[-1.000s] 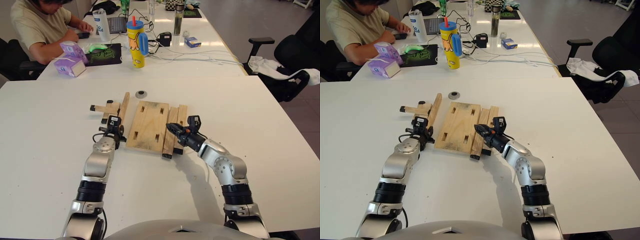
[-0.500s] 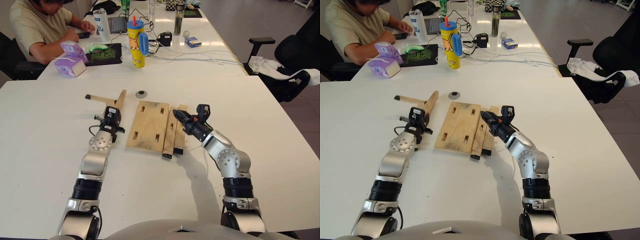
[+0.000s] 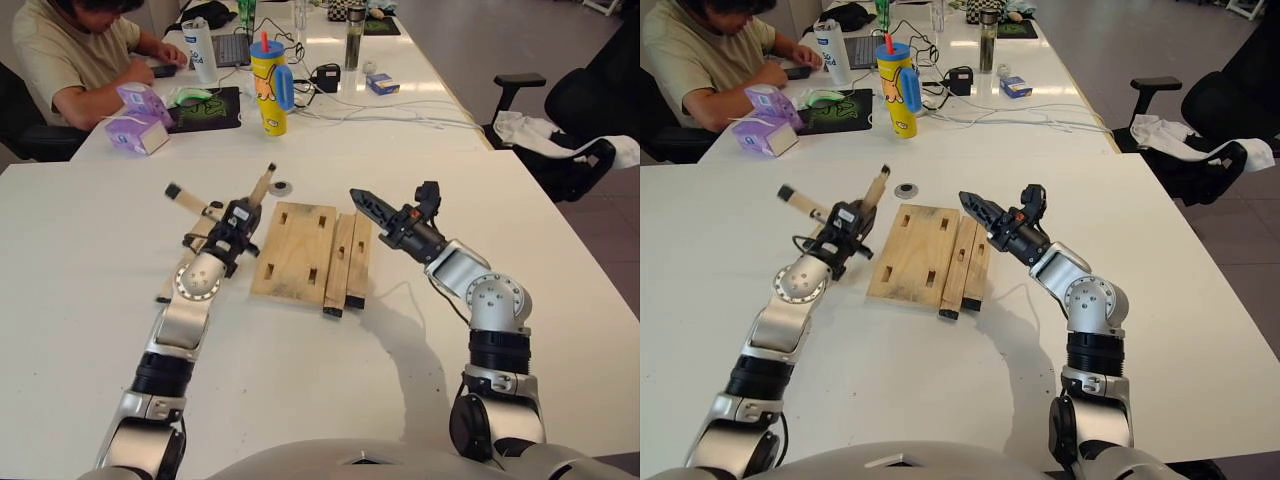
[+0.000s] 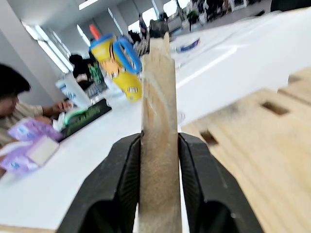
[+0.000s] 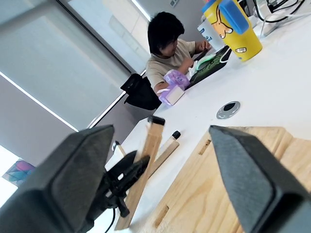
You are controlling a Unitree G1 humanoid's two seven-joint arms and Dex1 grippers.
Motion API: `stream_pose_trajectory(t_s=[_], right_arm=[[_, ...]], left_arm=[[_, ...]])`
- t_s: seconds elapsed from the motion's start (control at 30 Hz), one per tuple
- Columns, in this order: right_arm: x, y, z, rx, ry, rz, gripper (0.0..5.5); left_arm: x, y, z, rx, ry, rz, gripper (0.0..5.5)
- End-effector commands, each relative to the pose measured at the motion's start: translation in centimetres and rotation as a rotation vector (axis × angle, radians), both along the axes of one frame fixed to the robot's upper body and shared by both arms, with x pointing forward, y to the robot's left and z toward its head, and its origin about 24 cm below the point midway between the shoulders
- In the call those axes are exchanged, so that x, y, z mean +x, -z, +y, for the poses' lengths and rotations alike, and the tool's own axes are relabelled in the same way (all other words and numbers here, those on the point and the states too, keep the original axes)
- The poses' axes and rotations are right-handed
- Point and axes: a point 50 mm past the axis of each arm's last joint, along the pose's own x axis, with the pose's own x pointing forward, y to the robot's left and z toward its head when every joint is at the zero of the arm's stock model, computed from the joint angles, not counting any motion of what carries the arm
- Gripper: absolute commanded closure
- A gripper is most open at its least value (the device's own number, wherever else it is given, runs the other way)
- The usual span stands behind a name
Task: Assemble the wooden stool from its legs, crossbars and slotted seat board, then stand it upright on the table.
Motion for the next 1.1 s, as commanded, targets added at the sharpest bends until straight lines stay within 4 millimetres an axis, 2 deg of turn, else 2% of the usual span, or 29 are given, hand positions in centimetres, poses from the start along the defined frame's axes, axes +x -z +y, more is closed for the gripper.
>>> stream_pose_trajectory(t_s=[0.03, 0.13, 0.23, 0.27, 0.37, 0.43, 0.5, 0.53, 0.63, 0.67, 0.73, 0.77, 0.83, 0.9, 1.1], right_arm=[[-0.3, 0.5, 0.1, -0.006, 0.019, 0.015, 1.17], [-0.2, 0.6, 0.2, -0.002, 0.026, 0.016, 0.79], [-0.1, 0.6, 0.3, -0.021, 0.032, 0.005, 0.39], [-0.2, 0.6, 0.4, -0.023, 0.033, 0.006, 0.22], [-0.5, 0.9, 0.4, -0.029, 0.023, 0.011, 0.19], [-1.1, 1.3, 0.7, -0.026, -0.004, 0.032, 0.19], [-1.4, 2.1, 0.8, 0.063, 0.011, 0.113, 0.19], [-1.5, 2.5, 0.8, 0.118, 0.026, 0.157, 0.19], [-2.3, 3.1, 0.9, 0.261, 0.034, 0.228, 0.19], [-2.5, 3.4, 0.7, 0.253, 0.044, 0.24, 0.19], [-2.4, 3.6, 0.5, 0.226, 0.066, 0.251, 0.19], [-2.2, 3.5, 0.4, 0.217, 0.067, 0.25, 0.19], [-1.8, 2.9, 0.3, 0.2, 0.062, 0.228, 0.19], [-1.6, 2.3, 0.0, 0.182, 0.056, 0.201, 0.19], [-1.5, 2.6, 0.2, 0.132, 0.047, 0.205, 0.19]], left_arm=[[0.6, -1.3, -0.9, -0.032, -0.001, -0.031, 4.44], [2.6, -5.1, -1.5, -0.085, -0.003, -0.148, 4.44], [3.8, -10.3, -1.8, -0.135, 0.002, -0.293, 4.44], [4.0, -12.1, -2.0, -0.167, 0.012, -0.349, 4.44], [3.1, -16.0, -2.7, -0.293, 0.063, -0.462, 4.44], [2.2, -16.7, -3.0, -0.344, 0.092, -0.473, 4.44], [1.6, -15.0, -3.0, -0.339, 0.119, -0.402, 4.44], [1.5, -13.2, -2.6, -0.322, 0.112, -0.335, 4.44], [0.9, -6.1, -1.5, -0.233, 0.127, -0.064, 4.44], [0.4, -2.6, -1.4, -0.198, 0.154, 0.075, 4.44], [-1.6, 3.2, -0.9, -0.18, 0.168, 0.268, 4.45], [-2.7, 5.2, -0.5, -0.179, 0.161, 0.322, 4.48], [-4.4, 7.2, -0.1, -0.199, 0.145, 0.379, 4.5], [-5.7, 8.1, -0.3, -0.212, 0.157, 0.409, 4.5], [-5.6, 9.0, -0.6, -0.155, 0.153, 0.424, 4.5]])
